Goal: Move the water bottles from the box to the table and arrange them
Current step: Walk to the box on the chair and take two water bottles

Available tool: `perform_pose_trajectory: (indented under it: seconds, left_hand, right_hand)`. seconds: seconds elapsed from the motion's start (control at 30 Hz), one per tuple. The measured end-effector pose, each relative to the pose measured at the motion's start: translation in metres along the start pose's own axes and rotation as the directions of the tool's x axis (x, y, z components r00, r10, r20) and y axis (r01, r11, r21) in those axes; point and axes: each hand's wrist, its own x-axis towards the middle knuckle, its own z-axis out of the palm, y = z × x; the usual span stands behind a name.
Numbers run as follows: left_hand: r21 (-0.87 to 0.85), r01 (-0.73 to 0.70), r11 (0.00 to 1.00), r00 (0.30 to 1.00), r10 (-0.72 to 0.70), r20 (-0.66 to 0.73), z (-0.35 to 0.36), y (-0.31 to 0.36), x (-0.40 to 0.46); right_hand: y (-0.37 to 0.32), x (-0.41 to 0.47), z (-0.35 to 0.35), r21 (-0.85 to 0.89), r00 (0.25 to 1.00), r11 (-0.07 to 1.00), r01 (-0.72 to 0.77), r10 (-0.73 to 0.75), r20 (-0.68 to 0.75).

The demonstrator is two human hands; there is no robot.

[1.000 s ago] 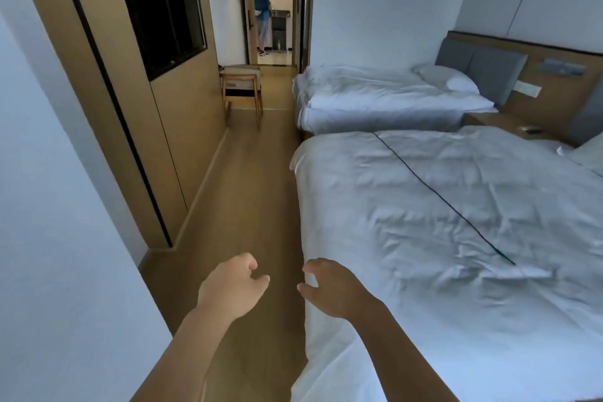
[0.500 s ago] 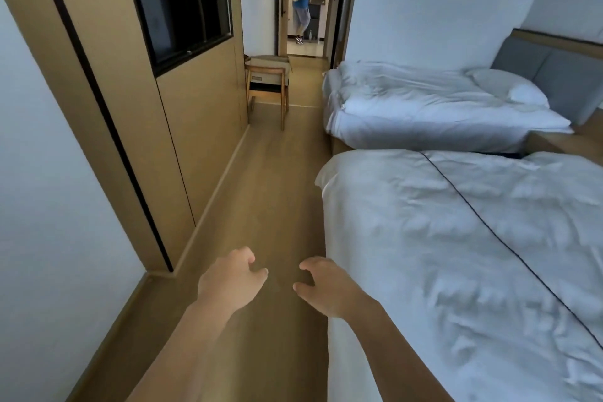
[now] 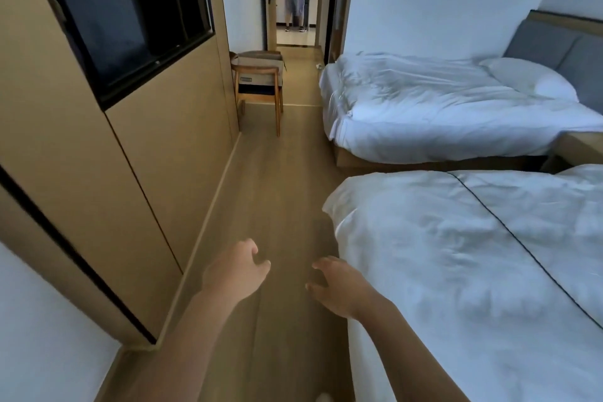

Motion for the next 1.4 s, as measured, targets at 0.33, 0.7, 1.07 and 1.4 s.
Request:
perform_pose_trajectory:
  seconds: [0.33,0.7,1.07,1.4]
  left_hand:
    - [-0.122,0.058,0.991,0.995,-0.068,-0.076,-0.022,0.069,0.257]
    - [-0.14,0.083,0.987,0.985,-0.102,-0.135,-0.058,0.103,0.479]
    - [-0.037,0.023,0.999,0.992,-0.027,-0.122,-0.131,0.089,0.757]
    - [-0.019,-0.026,0.999,0.994,0.023,-0.11,-0.18,0.098,0.968]
  right_hand:
    - [0.057,0.248,-0.11,-0.044,0.999,0.999,0.008,-0.009,-0.032]
    - [0.075,0.476,-0.192,-0.094,0.993,0.989,0.114,-0.111,0.04]
    - [0.05,0.736,-0.262,-0.111,0.997,0.991,0.079,-0.081,-0.007]
    - [0.047,0.939,-0.328,-0.031,0.995,0.996,0.079,-0.081,-0.061]
